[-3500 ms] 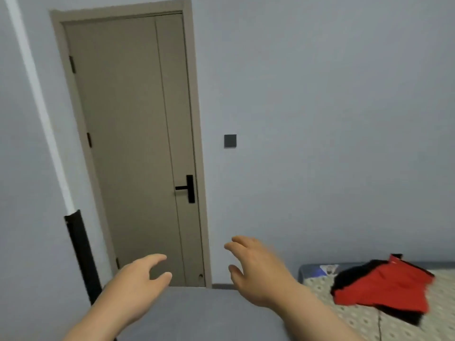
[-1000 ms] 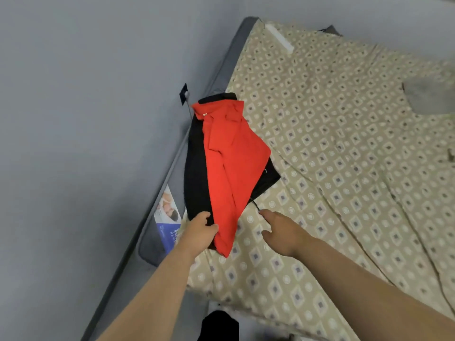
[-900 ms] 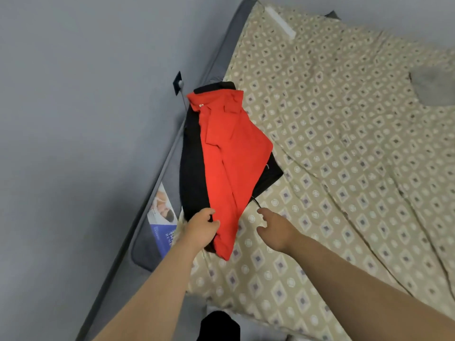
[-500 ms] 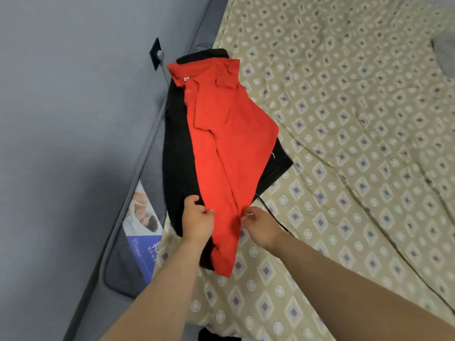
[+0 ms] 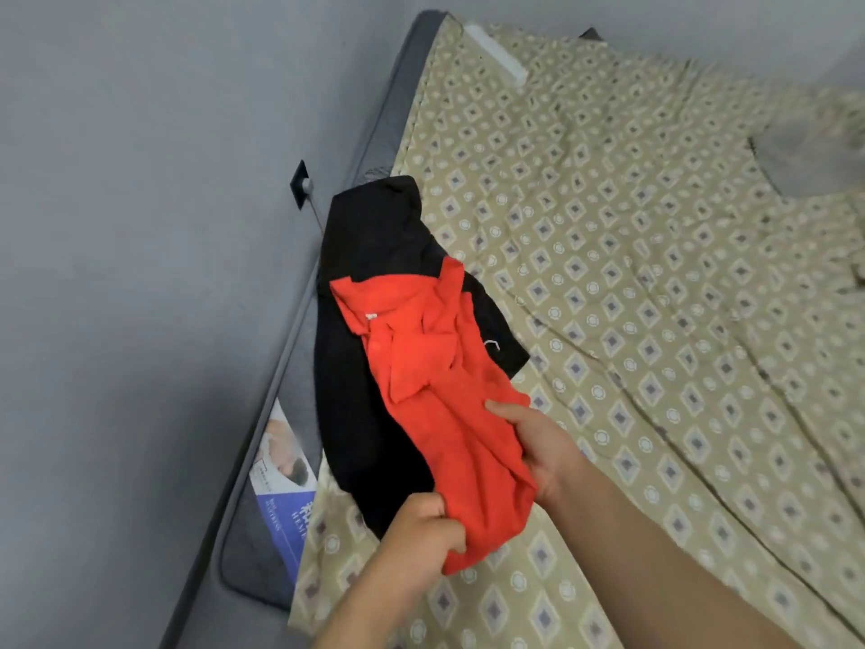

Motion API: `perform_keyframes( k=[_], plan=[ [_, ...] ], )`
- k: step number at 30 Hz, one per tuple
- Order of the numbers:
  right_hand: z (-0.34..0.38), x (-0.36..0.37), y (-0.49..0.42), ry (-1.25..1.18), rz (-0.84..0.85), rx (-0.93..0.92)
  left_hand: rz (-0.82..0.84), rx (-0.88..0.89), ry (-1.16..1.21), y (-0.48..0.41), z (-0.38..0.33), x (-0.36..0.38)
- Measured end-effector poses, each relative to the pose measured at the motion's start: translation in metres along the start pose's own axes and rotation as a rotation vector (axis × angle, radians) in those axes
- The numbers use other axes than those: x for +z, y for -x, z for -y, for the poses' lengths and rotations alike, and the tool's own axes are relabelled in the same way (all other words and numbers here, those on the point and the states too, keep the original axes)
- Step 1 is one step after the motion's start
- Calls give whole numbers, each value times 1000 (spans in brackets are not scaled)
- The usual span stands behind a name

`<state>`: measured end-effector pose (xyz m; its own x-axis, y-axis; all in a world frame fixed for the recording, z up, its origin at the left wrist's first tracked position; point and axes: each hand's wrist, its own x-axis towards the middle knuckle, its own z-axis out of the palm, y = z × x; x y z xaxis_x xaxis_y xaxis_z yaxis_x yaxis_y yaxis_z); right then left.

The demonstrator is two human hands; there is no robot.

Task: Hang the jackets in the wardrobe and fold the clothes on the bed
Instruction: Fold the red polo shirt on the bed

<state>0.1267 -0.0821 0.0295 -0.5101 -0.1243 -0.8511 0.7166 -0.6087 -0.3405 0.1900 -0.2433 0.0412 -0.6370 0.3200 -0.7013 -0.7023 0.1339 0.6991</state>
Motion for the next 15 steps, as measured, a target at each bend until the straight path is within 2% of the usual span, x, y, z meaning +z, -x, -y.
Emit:
perform_keyframes(
  k=[2, 6, 8, 12, 15],
  plan=[
    [11, -1, 30, 68, -23, -24, -35, -32, 97, 18, 2, 7],
    [33, -14, 106, 91, 58, -100, -95, -138, 662, 35, -6, 18],
    [42, -23, 147, 99, 128, -142, -102, -186, 835, 41, -21, 31],
    [53, -60, 227, 111, 182, -211, 24, -52, 1019, 56, -70, 74],
    [62, -105, 283, 271, 222, -260, 156, -1, 993, 79, -108, 119]
  ],
)
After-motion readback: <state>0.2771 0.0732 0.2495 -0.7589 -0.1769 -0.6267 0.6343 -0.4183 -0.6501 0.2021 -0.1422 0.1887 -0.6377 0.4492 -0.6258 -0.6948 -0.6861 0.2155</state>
